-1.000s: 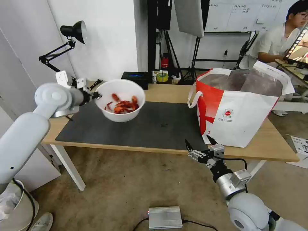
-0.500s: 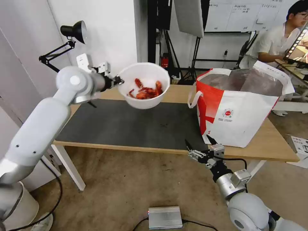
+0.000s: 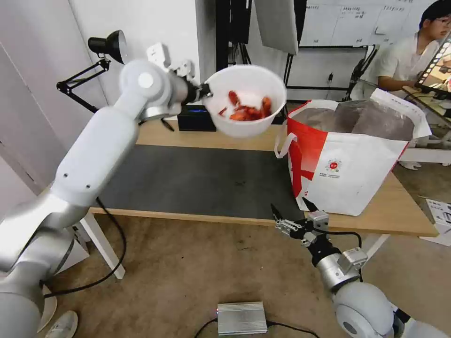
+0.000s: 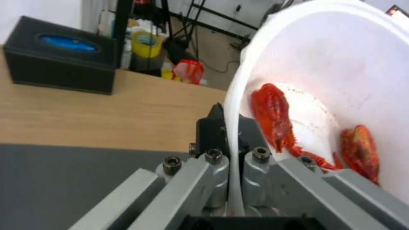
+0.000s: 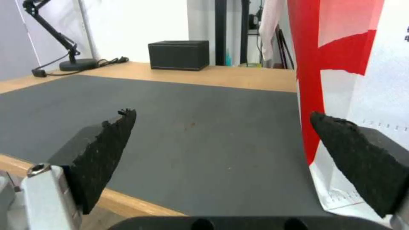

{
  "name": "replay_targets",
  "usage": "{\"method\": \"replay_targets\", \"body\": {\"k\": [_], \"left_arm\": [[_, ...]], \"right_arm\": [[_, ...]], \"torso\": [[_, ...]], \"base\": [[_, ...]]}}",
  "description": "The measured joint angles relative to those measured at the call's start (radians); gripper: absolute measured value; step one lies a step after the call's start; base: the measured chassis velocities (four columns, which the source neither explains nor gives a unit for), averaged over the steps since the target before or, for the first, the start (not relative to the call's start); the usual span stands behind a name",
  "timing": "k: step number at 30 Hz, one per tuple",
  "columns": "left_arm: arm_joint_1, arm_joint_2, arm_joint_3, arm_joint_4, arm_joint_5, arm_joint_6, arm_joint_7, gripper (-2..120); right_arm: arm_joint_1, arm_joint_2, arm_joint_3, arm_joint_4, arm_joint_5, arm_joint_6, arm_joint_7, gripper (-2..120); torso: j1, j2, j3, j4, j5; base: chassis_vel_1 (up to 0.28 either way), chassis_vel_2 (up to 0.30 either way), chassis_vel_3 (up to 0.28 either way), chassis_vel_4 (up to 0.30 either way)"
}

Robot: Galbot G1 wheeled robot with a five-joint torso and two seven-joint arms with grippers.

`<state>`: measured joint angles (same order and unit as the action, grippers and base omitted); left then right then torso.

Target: Pick up the trash from the table and place it into the takeout bag.

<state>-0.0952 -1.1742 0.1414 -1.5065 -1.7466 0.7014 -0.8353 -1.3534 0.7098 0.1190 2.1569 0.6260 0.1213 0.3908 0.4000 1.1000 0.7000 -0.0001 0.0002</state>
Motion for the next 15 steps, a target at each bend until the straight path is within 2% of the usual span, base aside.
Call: {"method": "replay_targets", "body": {"k": [5, 15], "left_arm": [[-0.033, -0.063, 0.015, 0.033, 0.000, -0.012, -0.027, 0], [-0.072, -0.144, 0.044, 0.089, 0.001, -0.044, -0.064, 0]], "right_arm": [[0.000, 0.000, 0.000, 0.000, 0.000, 0.000, 0.000, 100], [0.000, 0.000, 0.000, 0.000, 0.000, 0.000, 0.000, 100]], "torso": [[0.000, 0.000, 0.000, 0.0000, 0.0000], [0.000, 0.000, 0.000, 0.0001, -0.0001]], "base": [[0.000, 0.000, 0.000, 0.000], [0.000, 0.000, 0.000, 0.000]]}}
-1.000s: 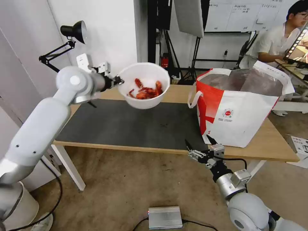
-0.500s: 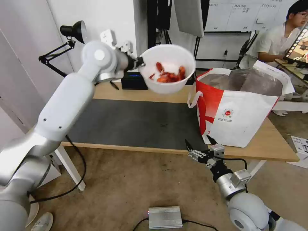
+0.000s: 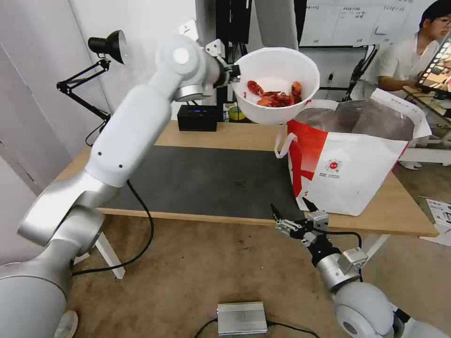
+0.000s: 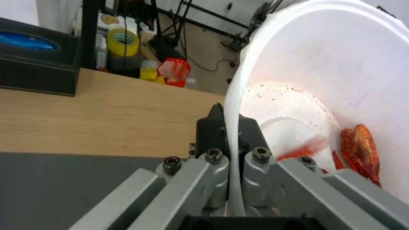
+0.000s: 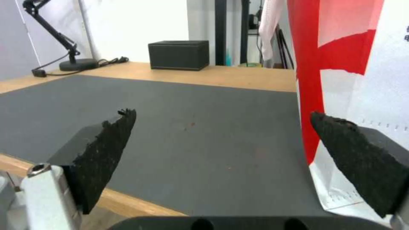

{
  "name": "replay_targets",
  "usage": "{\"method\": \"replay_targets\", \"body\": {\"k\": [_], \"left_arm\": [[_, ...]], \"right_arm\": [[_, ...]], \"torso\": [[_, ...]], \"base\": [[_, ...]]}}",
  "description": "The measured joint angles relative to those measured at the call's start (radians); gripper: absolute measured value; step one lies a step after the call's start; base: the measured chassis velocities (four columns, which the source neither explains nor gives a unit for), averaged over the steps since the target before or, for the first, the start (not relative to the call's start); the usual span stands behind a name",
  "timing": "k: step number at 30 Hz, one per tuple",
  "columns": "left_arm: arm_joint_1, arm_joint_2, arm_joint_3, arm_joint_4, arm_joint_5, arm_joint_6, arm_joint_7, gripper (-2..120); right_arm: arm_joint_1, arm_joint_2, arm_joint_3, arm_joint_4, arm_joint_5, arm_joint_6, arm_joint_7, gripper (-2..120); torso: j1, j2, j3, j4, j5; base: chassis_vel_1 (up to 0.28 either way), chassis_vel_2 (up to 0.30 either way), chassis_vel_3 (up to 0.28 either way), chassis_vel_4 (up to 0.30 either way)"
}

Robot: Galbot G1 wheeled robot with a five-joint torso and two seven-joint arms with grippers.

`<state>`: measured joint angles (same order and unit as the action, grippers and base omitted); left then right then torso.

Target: Pick up the trash from the table and place it into the takeout bag.

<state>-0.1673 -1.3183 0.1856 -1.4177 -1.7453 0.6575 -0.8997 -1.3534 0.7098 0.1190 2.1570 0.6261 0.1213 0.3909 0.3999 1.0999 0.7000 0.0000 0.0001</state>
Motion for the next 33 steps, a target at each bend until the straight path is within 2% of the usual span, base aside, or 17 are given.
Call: {"method": "replay_targets", "body": {"k": [10, 16, 17, 20, 27, 33], "left_arm": [[-0.027, -0.072, 0.011, 0.050, 0.003, -0.016, -0.027, 0], [-0.051, -0.166, 0.020, 0.116, 0.029, -0.031, -0.053, 0], [-0.051, -0.166, 0.020, 0.116, 0.029, -0.031, -0.053, 0], [-0.060, -0.215, 0.024, 0.172, 0.051, -0.043, -0.060, 0], [-0.077, -0.272, 0.030, 0.246, 0.074, -0.065, -0.093, 0], [-0.081, -0.280, 0.064, 0.260, 0.100, -0.113, -0.089, 0]], "right_arm": [[0.000, 0.000, 0.000, 0.000, 0.000, 0.000, 0.000, 100], [0.000, 0.000, 0.000, 0.000, 0.000, 0.000, 0.000, 100], [0.000, 0.000, 0.000, 0.000, 0.000, 0.000, 0.000, 100], [0.000, 0.000, 0.000, 0.000, 0.000, 0.000, 0.000, 100], [0.000, 0.000, 0.000, 0.000, 0.000, 0.000, 0.000, 100], [0.000, 0.000, 0.000, 0.000, 0.000, 0.000, 0.000, 100]], "torso": [[0.000, 0.000, 0.000, 0.0002, 0.0000], [0.000, 0.000, 0.000, -0.0001, 0.0002], [0.000, 0.000, 0.000, -0.0001, 0.0002], [0.000, 0.000, 0.000, -0.0001, 0.0002], [0.000, 0.000, 0.000, 0.0000, 0.0001], [0.000, 0.000, 0.000, 0.0000, 0.0000]], "base": [[0.000, 0.000, 0.000, 0.000], [0.000, 0.000, 0.000, 0.000], [0.000, 0.000, 0.000, 0.000], [0.000, 0.000, 0.000, 0.000], [0.000, 0.000, 0.000, 0.000], [0.000, 0.000, 0.000, 0.000]]}}
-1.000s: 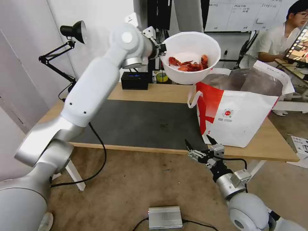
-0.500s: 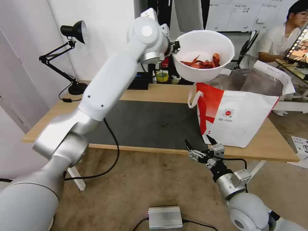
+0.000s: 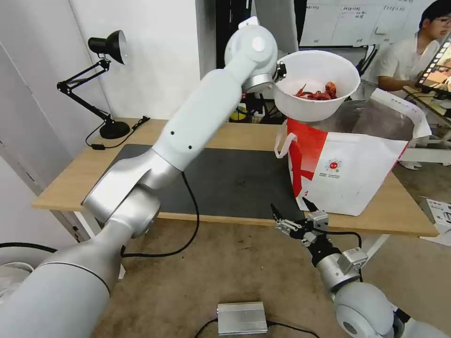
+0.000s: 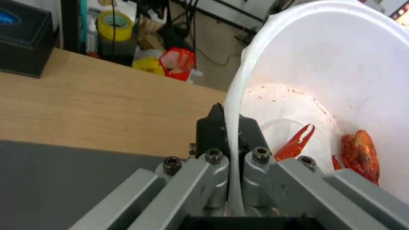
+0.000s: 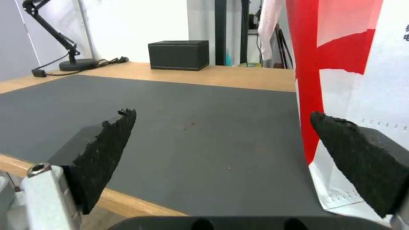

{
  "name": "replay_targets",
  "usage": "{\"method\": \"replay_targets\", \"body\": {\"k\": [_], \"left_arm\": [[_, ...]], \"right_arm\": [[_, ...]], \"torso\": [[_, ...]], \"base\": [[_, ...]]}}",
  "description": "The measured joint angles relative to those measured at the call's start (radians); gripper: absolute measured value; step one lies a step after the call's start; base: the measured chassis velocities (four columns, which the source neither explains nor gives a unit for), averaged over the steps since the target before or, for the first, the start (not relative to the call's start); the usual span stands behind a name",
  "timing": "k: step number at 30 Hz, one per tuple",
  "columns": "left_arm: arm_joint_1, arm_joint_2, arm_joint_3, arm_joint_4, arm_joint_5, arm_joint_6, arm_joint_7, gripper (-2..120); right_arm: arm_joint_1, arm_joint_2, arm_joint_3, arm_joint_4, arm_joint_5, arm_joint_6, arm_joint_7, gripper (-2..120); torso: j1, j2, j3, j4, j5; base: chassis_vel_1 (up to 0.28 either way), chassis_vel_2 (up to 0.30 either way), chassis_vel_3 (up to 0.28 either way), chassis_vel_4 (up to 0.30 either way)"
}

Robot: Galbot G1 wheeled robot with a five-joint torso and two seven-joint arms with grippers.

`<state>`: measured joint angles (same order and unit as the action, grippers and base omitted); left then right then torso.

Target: Pick up the trash from the table and place it into the takeout bag.

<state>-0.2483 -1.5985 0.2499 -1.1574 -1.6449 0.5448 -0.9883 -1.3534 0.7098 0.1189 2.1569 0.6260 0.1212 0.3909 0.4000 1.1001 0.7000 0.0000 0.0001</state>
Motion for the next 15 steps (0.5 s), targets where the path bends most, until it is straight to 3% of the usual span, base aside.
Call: {"method": "replay_targets", "body": {"k": [15], "left_arm": [[0.056, 0.004, 0.092, -0.037, 0.077, -0.085, 0.044, 0]], "right_arm": [[0.000, 0.000, 0.000, 0.000, 0.000, 0.000, 0.000, 100]], "torso": [[0.000, 0.000, 0.000, 0.0000, 0.0000]], "base": [[0.000, 0.000, 0.000, 0.000]]}}
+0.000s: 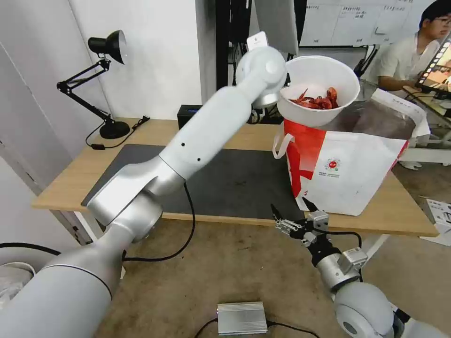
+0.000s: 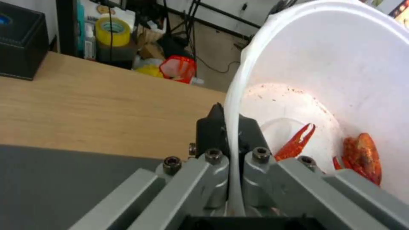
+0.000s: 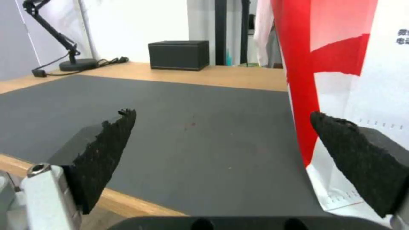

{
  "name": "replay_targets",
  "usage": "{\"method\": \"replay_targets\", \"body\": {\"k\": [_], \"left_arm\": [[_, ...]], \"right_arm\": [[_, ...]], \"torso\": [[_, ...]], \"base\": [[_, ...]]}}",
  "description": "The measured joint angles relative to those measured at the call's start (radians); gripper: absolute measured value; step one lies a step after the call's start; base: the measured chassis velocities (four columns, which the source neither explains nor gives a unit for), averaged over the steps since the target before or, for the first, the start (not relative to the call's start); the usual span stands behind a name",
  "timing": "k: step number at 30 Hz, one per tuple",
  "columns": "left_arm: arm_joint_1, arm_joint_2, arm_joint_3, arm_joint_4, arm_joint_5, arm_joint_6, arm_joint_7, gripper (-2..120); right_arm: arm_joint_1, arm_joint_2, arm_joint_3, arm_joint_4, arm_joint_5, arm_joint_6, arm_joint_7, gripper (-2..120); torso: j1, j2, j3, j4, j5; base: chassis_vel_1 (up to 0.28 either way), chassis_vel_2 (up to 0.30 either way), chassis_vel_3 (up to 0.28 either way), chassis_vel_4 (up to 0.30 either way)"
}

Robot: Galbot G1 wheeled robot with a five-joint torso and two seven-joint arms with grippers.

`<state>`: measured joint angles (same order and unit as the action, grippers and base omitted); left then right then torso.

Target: Pick up the trash from the table and place it into the takeout bag.

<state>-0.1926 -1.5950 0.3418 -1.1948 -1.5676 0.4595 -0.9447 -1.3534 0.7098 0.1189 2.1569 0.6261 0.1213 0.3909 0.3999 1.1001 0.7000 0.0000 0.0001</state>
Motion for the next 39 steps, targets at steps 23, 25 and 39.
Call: {"method": "replay_targets", "body": {"k": [23, 25, 39], "left_arm": [[-0.008, 0.000, 0.089, -0.020, 0.070, -0.031, 0.008, 0], [-0.009, 0.000, 0.089, -0.017, 0.071, -0.031, 0.007, 0], [-0.010, 0.000, 0.133, -0.024, 0.124, 0.009, -0.056, 0]], "right_arm": [[0.000, 0.000, 0.000, 0.000, 0.000, 0.000, 0.000, 100], [0.000, 0.000, 0.000, 0.000, 0.000, 0.000, 0.000, 100], [0.000, 0.000, 0.000, 0.000, 0.000, 0.000, 0.000, 100]], "torso": [[0.000, 0.000, 0.000, 0.0000, 0.0000], [0.000, 0.000, 0.000, 0.0000, -0.0001], [0.000, 0.000, 0.000, 0.0000, -0.0001]], "base": [[0.000, 0.000, 0.000, 0.000], [0.000, 0.000, 0.000, 0.000], [0.000, 0.000, 0.000, 0.000]]}}
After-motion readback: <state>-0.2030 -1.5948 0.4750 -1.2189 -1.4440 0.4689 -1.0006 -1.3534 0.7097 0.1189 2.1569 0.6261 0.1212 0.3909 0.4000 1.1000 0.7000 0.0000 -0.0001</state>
